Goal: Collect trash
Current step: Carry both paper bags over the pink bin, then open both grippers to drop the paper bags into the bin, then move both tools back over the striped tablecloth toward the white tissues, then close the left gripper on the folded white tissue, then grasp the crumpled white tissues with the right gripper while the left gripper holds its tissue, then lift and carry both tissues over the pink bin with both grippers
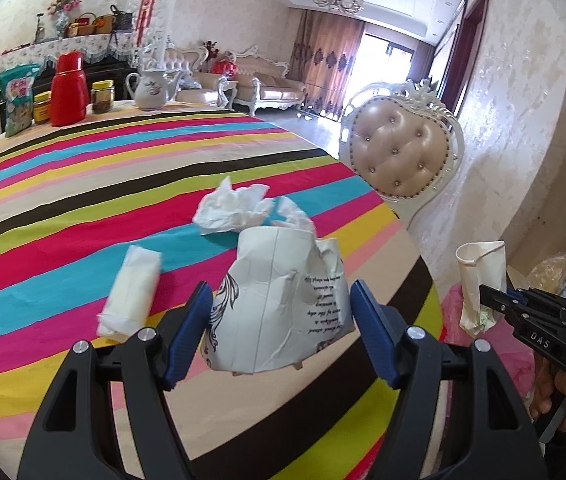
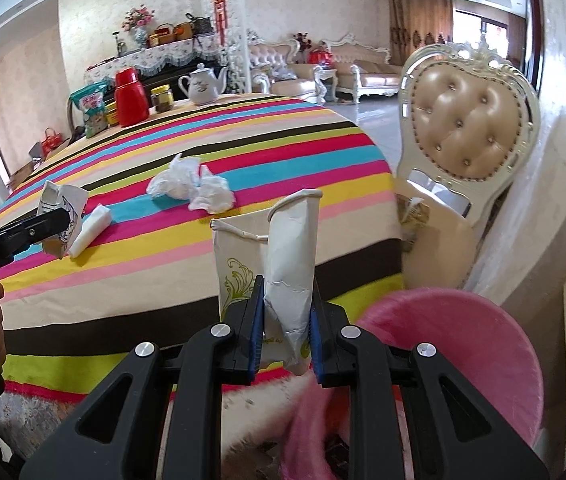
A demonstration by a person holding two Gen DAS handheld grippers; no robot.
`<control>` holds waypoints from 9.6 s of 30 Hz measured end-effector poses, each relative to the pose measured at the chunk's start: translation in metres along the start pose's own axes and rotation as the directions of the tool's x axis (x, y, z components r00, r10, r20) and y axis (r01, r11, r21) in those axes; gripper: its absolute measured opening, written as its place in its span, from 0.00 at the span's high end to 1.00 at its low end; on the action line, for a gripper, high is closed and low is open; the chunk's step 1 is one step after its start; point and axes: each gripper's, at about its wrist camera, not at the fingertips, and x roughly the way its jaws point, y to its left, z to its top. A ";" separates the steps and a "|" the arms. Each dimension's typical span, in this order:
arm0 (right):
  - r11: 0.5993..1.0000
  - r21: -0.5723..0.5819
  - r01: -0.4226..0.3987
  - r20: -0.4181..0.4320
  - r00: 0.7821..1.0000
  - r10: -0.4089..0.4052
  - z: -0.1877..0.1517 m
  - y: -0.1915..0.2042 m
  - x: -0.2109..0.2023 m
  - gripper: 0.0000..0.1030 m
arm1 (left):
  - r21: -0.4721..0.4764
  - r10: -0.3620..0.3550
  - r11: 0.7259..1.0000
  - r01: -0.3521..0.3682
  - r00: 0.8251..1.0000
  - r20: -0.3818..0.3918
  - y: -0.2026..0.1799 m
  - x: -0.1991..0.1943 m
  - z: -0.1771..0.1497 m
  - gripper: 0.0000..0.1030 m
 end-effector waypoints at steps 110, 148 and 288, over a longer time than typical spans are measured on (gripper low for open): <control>0.947 0.235 0.221 0.009 0.973 -0.229 -0.056 -0.128 -0.066 0.44 | 0.204 -0.367 0.895 0.397 0.915 -0.168 -0.211 0.086 0.001 0.29; 0.998 0.054 -0.035 0.041 0.999 0.033 0.015 -0.001 0.009 0.31 | 0.002 -0.007 1.000 0.007 0.999 -0.053 0.015 0.037 0.008 0.30; 0.997 0.058 -0.046 -0.075 0.996 0.050 0.065 0.053 0.114 0.74 | -0.036 0.090 0.995 -0.096 0.983 -0.160 0.102 0.062 0.003 0.65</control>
